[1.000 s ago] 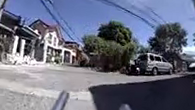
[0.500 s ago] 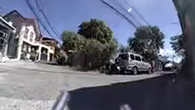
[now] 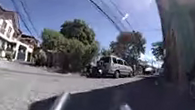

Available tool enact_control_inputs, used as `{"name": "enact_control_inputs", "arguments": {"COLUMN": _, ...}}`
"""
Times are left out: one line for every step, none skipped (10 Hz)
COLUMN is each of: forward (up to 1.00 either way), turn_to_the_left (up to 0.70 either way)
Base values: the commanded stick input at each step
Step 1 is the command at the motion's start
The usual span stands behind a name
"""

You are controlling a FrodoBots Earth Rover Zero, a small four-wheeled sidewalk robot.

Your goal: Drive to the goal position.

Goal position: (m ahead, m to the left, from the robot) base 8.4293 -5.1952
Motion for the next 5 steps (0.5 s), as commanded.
{"name": "enact_control_inputs", "arguments": {"forward": 1.00, "turn_to_the_left": -0.40}}
{"name": "enact_control_inputs", "arguments": {"forward": 1.00, "turn_to_the_left": -0.40}}
{"name": "enact_control_inputs", "arguments": {"forward": 1.00, "turn_to_the_left": -0.40}}
{"name": "enact_control_inputs", "arguments": {"forward": 1.00, "turn_to_the_left": -0.40}}
{"name": "enact_control_inputs", "arguments": {"forward": 1.00, "turn_to_the_left": -0.40}}
